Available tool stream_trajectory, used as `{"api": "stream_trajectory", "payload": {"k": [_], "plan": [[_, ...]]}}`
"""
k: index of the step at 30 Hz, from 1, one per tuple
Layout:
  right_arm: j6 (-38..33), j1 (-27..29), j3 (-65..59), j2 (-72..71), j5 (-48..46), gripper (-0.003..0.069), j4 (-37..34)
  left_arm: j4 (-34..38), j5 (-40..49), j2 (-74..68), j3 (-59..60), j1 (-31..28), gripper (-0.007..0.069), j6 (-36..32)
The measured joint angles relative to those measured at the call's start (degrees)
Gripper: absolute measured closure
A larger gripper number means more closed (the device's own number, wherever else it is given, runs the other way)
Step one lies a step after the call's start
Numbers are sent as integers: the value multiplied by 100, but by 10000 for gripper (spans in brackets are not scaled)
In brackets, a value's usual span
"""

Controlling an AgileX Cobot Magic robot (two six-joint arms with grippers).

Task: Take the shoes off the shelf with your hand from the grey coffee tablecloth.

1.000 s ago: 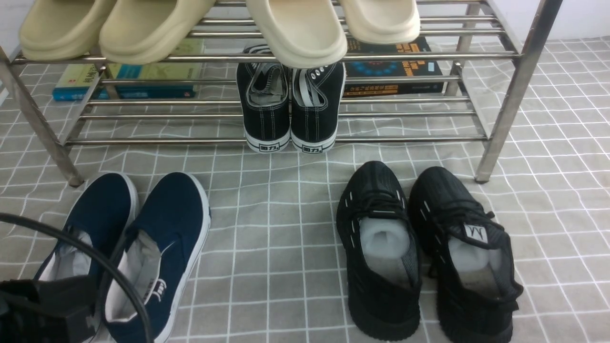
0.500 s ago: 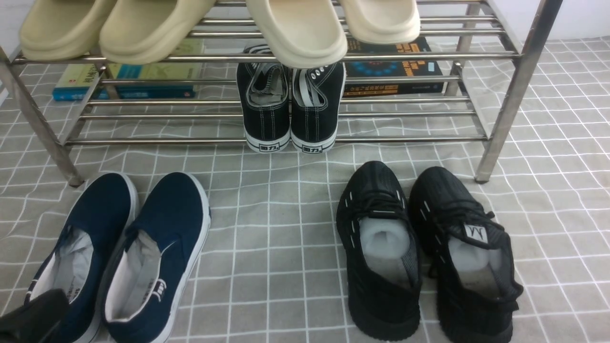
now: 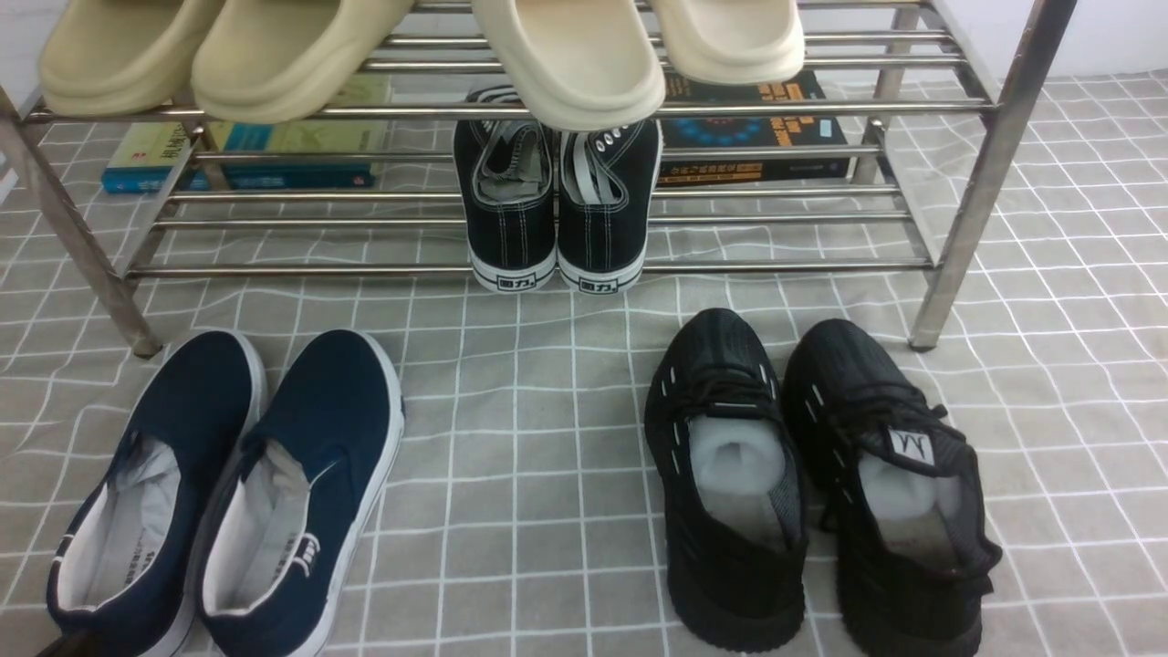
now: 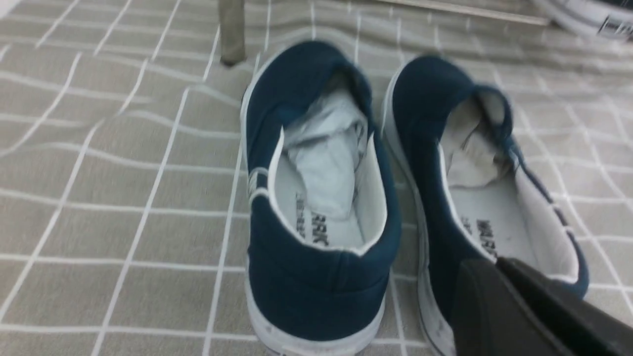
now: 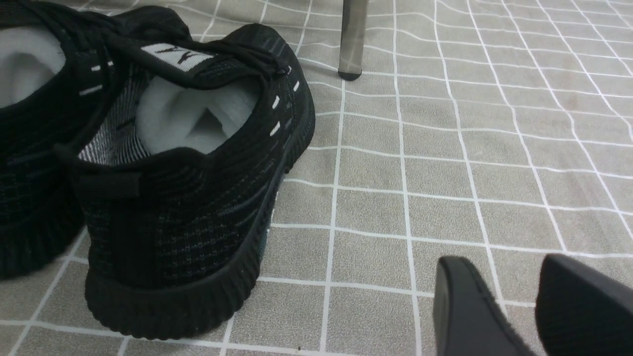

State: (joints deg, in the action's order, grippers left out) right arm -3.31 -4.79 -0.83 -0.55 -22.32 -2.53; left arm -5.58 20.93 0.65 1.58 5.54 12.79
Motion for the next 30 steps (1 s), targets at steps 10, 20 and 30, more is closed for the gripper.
{"api": "stream_trajectory", "payload": {"k": [10,20,30], "plan": [[0,0,0,-6,0,421,0,-22,28,7,-5,-374,581,0],[0,0,0,-6,0,420,0,-28,33,7,-5,-543,571,0],[0,0,0,-6,0,420,0,-34,38,7,-5,-258,559,0]]}}
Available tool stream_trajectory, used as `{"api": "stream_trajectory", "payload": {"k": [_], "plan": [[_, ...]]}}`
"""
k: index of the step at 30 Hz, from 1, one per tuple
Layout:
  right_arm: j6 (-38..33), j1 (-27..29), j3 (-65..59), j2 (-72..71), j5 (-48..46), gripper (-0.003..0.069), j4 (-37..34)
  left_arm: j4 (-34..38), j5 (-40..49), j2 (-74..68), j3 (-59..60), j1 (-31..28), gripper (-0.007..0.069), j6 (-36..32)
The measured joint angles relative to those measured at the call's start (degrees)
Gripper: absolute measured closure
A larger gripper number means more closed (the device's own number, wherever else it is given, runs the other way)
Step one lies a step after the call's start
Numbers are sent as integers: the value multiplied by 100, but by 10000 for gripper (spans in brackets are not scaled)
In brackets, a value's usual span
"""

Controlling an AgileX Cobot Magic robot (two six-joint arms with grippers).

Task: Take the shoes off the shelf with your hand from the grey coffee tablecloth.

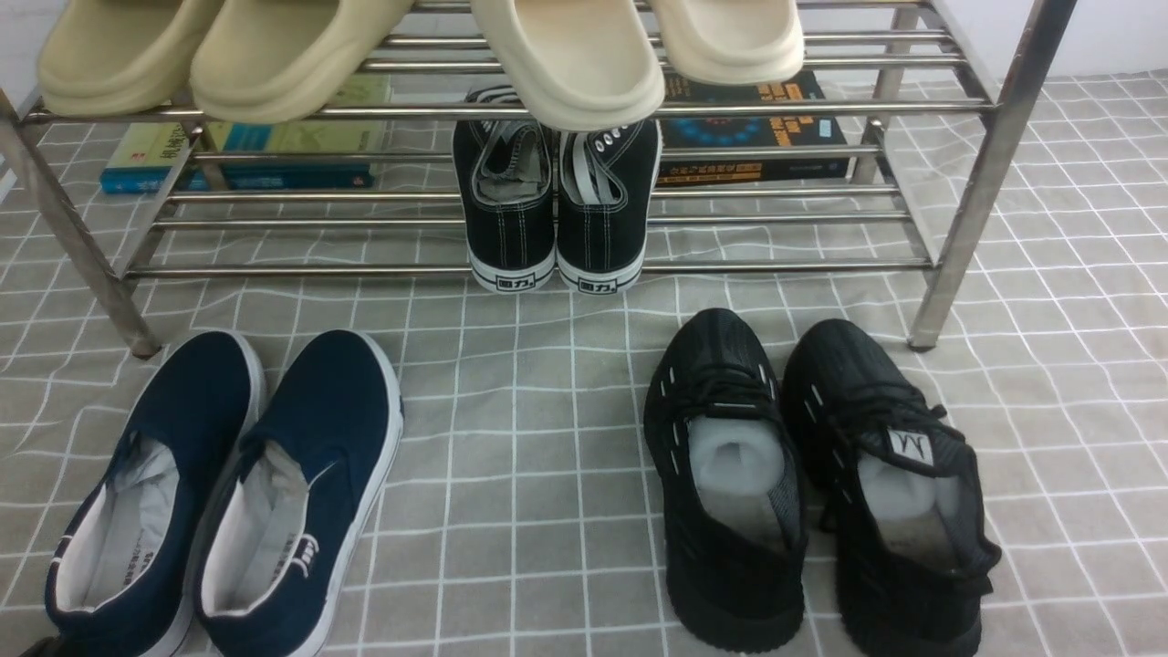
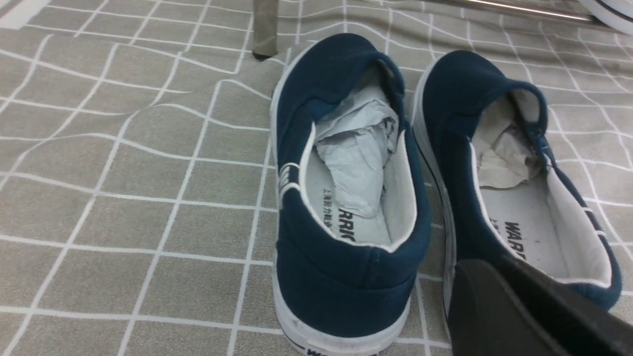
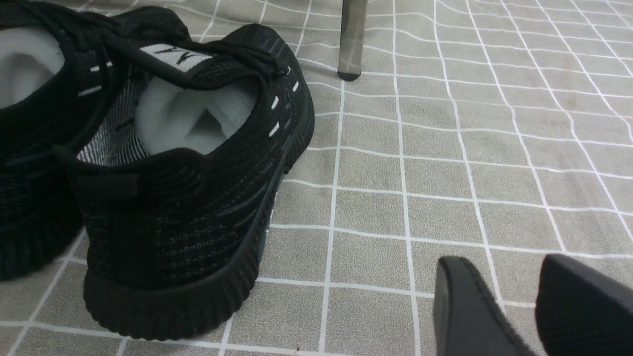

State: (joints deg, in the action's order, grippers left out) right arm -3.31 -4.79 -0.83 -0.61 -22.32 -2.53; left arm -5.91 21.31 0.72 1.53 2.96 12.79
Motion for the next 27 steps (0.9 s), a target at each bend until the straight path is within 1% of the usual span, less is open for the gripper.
{"api": "stream_trajectory", "payload": {"k": [27], "plan": [[0,0,0,0,0,420,0,0,0,0,0,18,540,0]]}}
